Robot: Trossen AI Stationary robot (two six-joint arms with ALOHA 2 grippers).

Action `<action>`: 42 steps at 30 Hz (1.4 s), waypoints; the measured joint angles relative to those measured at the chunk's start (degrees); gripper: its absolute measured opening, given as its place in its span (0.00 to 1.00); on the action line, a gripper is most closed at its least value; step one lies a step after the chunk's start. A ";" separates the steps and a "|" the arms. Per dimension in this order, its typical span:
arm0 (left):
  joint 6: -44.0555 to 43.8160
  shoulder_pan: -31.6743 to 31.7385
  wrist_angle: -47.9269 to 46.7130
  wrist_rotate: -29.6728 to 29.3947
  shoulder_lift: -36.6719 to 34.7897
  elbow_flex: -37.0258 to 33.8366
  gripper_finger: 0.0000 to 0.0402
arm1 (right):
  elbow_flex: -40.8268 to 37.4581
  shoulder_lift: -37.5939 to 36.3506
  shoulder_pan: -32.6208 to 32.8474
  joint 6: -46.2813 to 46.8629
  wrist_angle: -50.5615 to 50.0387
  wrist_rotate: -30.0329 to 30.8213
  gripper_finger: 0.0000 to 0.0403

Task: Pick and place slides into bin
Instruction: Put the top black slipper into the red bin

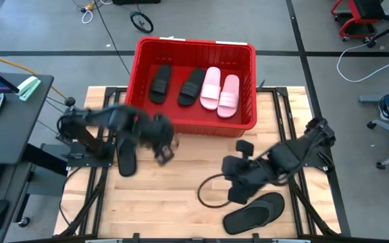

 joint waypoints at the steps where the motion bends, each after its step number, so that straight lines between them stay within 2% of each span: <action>1: -3.97 -3.10 -0.78 -0.94 0.19 -0.08 0.03 | 0.00 -0.33 1.11 2.20 -0.08 1.88 0.02; 5: -20.85 -14.21 -1.02 -5.69 1.13 -2.84 0.03 | 0.02 -1.19 5.61 10.98 -0.13 6.36 0.02; 10: -42.14 -25.09 -0.04 -7.00 2.43 -10.89 0.03 | 0.02 -1.06 11.27 19.73 0.04 10.65 0.01; 14: -50.23 -31.26 2.51 -7.06 3.26 -20.23 0.12 | 0.01 -0.87 15.17 24.89 0.46 14.87 0.02; 17: -56.47 -33.00 4.38 -7.01 3.29 -27.94 0.24 | -0.23 -0.87 16.85 28.83 0.87 16.52 0.02; 22: -68.11 -32.54 2.47 -7.11 3.33 -39.30 0.44 | -0.95 -0.92 18.68 34.11 3.55 16.84 0.02; 28: -71.54 -28.13 3.88 -9.90 3.33 -50.61 0.61 | -2.48 -0.87 20.25 34.14 9.19 16.73 0.02; 35: -67.43 -20.37 12.13 -14.68 3.24 -59.41 0.64 | -2.51 -0.85 19.27 33.98 10.16 16.75 0.02; 42: -66.64 -13.80 15.58 -15.20 3.23 -67.06 0.59 | -2.51 -0.85 17.25 31.75 10.14 16.74 0.02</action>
